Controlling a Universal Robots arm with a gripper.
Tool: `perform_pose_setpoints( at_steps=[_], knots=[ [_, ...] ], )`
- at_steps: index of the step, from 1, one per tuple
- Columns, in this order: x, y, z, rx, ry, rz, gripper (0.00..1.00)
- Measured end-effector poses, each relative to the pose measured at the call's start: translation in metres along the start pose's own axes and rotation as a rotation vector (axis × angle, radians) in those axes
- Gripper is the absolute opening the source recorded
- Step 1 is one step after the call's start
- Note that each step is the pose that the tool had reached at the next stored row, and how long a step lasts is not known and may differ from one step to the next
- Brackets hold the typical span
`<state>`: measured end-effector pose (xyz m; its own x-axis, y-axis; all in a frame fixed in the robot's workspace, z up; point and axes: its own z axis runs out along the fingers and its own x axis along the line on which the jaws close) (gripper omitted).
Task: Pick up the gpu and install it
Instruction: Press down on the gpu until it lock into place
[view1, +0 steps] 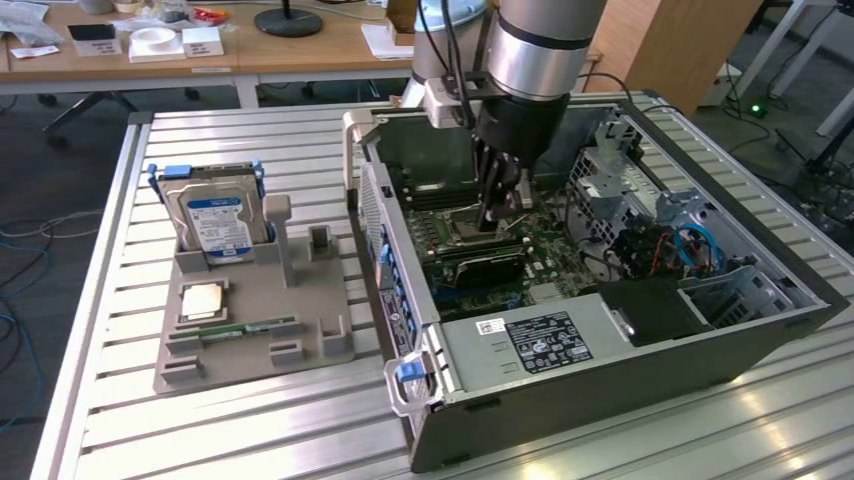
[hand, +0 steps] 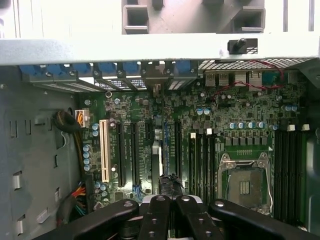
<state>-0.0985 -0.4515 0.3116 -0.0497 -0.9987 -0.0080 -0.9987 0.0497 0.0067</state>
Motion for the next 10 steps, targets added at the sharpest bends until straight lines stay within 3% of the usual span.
perform_pose_setpoints(
  at_steps=[5,10],
  knots=[
    [-0.0001,-0.0001,0.0076,0.0001,-0.0002,0.0,0.11],
    [-0.0002,-0.0014,0.0087,0.0,0.0,-0.002,0.11]
  ],
)
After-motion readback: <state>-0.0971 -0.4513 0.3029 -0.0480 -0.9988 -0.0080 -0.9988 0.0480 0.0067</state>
